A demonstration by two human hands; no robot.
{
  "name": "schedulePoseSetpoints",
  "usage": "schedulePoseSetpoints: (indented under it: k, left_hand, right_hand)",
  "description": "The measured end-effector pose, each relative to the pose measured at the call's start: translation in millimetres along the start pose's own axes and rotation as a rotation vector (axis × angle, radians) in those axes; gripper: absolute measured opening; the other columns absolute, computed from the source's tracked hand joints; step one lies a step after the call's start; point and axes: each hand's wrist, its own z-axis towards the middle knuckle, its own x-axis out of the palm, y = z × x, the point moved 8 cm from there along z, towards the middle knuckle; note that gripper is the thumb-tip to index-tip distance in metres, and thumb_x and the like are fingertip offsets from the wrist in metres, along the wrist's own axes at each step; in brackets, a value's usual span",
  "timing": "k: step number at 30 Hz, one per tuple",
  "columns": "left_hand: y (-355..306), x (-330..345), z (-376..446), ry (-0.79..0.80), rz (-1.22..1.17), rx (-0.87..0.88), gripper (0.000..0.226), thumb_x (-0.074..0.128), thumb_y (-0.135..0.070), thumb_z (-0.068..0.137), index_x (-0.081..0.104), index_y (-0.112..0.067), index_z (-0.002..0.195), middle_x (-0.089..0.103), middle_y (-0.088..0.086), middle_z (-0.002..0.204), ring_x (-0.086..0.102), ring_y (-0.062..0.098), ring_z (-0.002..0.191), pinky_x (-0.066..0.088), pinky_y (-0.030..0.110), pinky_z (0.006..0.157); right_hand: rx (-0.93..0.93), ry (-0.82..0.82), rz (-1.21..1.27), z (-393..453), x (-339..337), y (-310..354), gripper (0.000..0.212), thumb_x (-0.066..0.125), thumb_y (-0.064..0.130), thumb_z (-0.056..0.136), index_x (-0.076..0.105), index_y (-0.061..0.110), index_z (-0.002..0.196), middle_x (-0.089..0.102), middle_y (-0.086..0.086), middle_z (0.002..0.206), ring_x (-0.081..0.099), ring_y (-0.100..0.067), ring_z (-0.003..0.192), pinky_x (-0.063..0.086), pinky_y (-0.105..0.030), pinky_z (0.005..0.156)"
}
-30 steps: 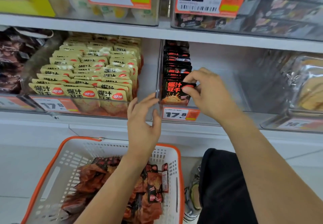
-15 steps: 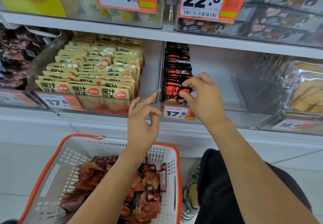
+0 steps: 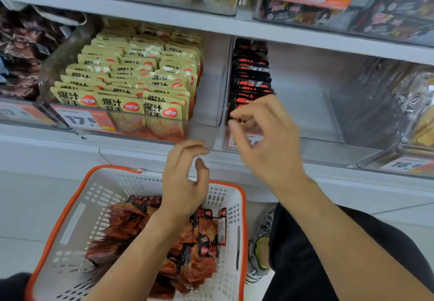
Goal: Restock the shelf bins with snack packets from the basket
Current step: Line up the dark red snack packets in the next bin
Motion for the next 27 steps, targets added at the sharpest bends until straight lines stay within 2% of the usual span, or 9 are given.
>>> schedulePoseSetpoints:
  k: [3, 7, 12, 14, 16, 18, 21, 25, 27]
  left_hand:
    - [86, 17, -57, 0.314, 0.15, -0.422, 0.021, 0.053, -0.019, 0.097, 0.057, -0.016, 0.118, 0.063, -0.004, 0.104, 0.058, 0.004, 0.089, 0.049, 0.024, 0.078]
    - [194, 19, -193, 0.932, 0.491, -1.022, 0.044, 0.056, -0.032, 0.096, 0.047, -0.006, 0.131, 0.064, 0.008, 0.109, 0.062, 0.023, 0.088, 0.05, 0.033, 0.065]
    - [220, 10, -284, 1.034, 0.423, -1.18, 0.05, 0.059, -0.03, 0.093, 0.044, -0.007, 0.136, 0.06, 0.012, 0.122, 0.061, 0.028, 0.104, 0.053, 0.035, 0.081]
    - [218, 18, -296, 1.058, 0.345, -1.184, 0.048, 0.06, -0.033, 0.089, 0.05, -0.01, 0.13, 0.062, 0.012, 0.117, 0.061, 0.03, 0.105, 0.053, 0.037, 0.084]
    - [216, 24, -300, 1.063, 0.301, -1.158, 0.048, 0.058, -0.04, 0.083, 0.055, -0.016, 0.125, 0.064, 0.008, 0.114, 0.062, 0.031, 0.106, 0.053, 0.04, 0.087]
    - [217, 27, -300, 1.058, 0.278, -1.149, 0.047, 0.057, -0.039, 0.085, 0.057, -0.018, 0.126, 0.065, 0.007, 0.116, 0.062, 0.031, 0.108, 0.053, 0.039, 0.09]
    - [225, 27, -305, 1.055, 0.286, -1.171, 0.035, 0.059, -0.034, 0.09, 0.06, -0.017, 0.12, 0.067, 0.006, 0.109, 0.062, 0.03, 0.102, 0.053, 0.041, 0.088]
    - [236, 32, -317, 1.015, 0.218, -1.268, 0.036, 0.065, -0.038, 0.092, 0.059, -0.014, 0.118, 0.066, 0.005, 0.109, 0.061, 0.025, 0.102, 0.049, 0.032, 0.082]
    - [238, 38, -317, 0.937, 0.115, -1.343, 0.021, 0.066, -0.037, 0.093, 0.06, -0.017, 0.096, 0.063, 0.003, 0.09, 0.058, 0.021, 0.084, 0.041, 0.027, 0.07]
  right_hand:
    - [0.177, 0.313, 0.103, -48, 74, -11, 0.02, 0.065, 0.016, 0.092, 0.061, 0.015, 0.111, 0.058, 0.006, 0.092, 0.054, -0.006, 0.074, 0.048, -0.024, 0.066]
    - [0.49, 0.941, -0.018, -163, 177, -68, 0.023, 0.059, 0.02, 0.094, 0.057, 0.016, 0.117, 0.063, 0.0, 0.103, 0.06, -0.018, 0.089, 0.053, -0.042, 0.08]
    - [0.654, 1.377, -0.153, -283, 228, -100, 0.015, 0.058, 0.02, 0.094, 0.052, 0.011, 0.104, 0.054, -0.01, 0.102, 0.054, -0.029, 0.091, 0.047, -0.038, 0.074]
    - [0.833, 1.364, -0.132, -311, 240, -113, 0.012, 0.058, 0.012, 0.092, 0.048, 0.008, 0.098, 0.051, -0.012, 0.097, 0.054, -0.029, 0.09, 0.044, -0.038, 0.071]
    - [1.007, 1.273, -0.139, -333, 248, -128, 0.035, 0.06, 0.013, 0.092, 0.048, 0.002, 0.122, 0.053, -0.018, 0.118, 0.056, -0.033, 0.106, 0.049, -0.04, 0.084]
    - [1.11, 1.267, -0.155, -355, 254, -135, 0.068, 0.062, 0.024, 0.092, 0.028, 0.003, 0.147, 0.037, -0.022, 0.145, 0.046, -0.039, 0.127, 0.045, -0.037, 0.099]
    - [1.16, 1.263, -0.134, -379, 263, -131, 0.076, 0.058, 0.036, 0.093, 0.019, 0.011, 0.153, 0.035, -0.02, 0.148, 0.049, -0.039, 0.124, 0.047, -0.035, 0.093]
    - [1.139, 1.081, -0.095, -379, 265, -122, 0.058, 0.064, 0.025, 0.087, 0.047, 0.022, 0.143, 0.051, -0.01, 0.137, 0.056, -0.031, 0.117, 0.048, -0.03, 0.091]
    - [1.13, 1.05, -0.032, -374, 268, -111, 0.054, 0.066, 0.009, 0.083, 0.056, 0.019, 0.136, 0.056, -0.005, 0.134, 0.055, -0.026, 0.122, 0.044, -0.025, 0.093]
